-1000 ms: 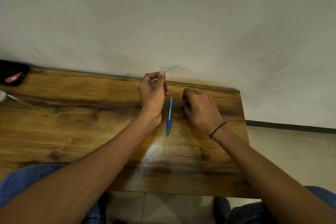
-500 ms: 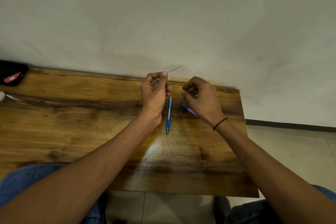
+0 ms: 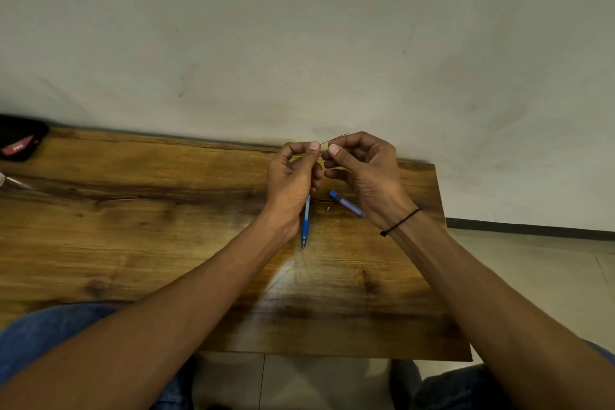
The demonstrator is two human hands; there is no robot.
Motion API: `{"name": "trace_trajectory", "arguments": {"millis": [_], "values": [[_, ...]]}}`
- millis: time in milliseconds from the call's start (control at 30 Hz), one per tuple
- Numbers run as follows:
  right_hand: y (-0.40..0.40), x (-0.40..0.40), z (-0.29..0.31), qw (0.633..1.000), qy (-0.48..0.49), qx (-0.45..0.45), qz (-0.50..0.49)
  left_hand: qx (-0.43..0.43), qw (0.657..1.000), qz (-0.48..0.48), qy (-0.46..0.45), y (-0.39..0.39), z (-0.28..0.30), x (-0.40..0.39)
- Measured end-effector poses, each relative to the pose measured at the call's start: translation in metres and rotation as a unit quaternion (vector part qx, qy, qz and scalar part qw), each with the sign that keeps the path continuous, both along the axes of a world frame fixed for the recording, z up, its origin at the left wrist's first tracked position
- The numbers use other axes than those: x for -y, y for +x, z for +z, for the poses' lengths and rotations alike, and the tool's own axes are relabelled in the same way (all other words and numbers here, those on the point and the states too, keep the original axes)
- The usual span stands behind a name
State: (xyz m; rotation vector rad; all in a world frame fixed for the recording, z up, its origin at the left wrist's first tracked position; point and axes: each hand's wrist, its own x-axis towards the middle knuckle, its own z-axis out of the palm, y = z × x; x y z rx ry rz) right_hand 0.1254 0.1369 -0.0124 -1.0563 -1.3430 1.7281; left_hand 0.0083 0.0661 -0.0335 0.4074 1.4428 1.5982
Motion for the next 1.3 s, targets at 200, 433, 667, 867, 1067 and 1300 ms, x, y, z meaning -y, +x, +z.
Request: {"name": "trace_trajectory", "arguments": {"millis": [200, 433, 667, 867, 1067, 1300], "values": [[0.002, -0.001, -0.001, 1.0, 0.001, -0.002, -0.015, -0.023, 0.999, -0.026, -0.004, 0.002, 0.003, 0.002], [0.004, -0.004, 0.006, 0.999, 0.013, 0.011, -0.033, -0.043, 0.997, -0.058, -0.019, 0.0, 0.003, 0.001], [0.008, -0.008, 0.01, 0.998, 0.012, 0.024, -0.049, -0.387, 0.874, -0.212, -0.206, -0.022, -0.007, -0.002], [0.008, -0.006, 0.011, 0.999, 0.024, 0.031, -0.032, -0.602, 0.702, -0.277, -0.259, -0.025, -0.022, 0.007], [0.008, -0.006, 0.012, 0.998, 0.037, 0.037, -0.026, -0.591, 0.707, -0.29, -0.258, -0.021, -0.028, 0.005], [0.008, -0.011, 0.016, 0.994, 0.081, 0.066, -0.041, -0.543, 0.799, -0.228, -0.125, -0.015, -0.002, -0.001]]}}
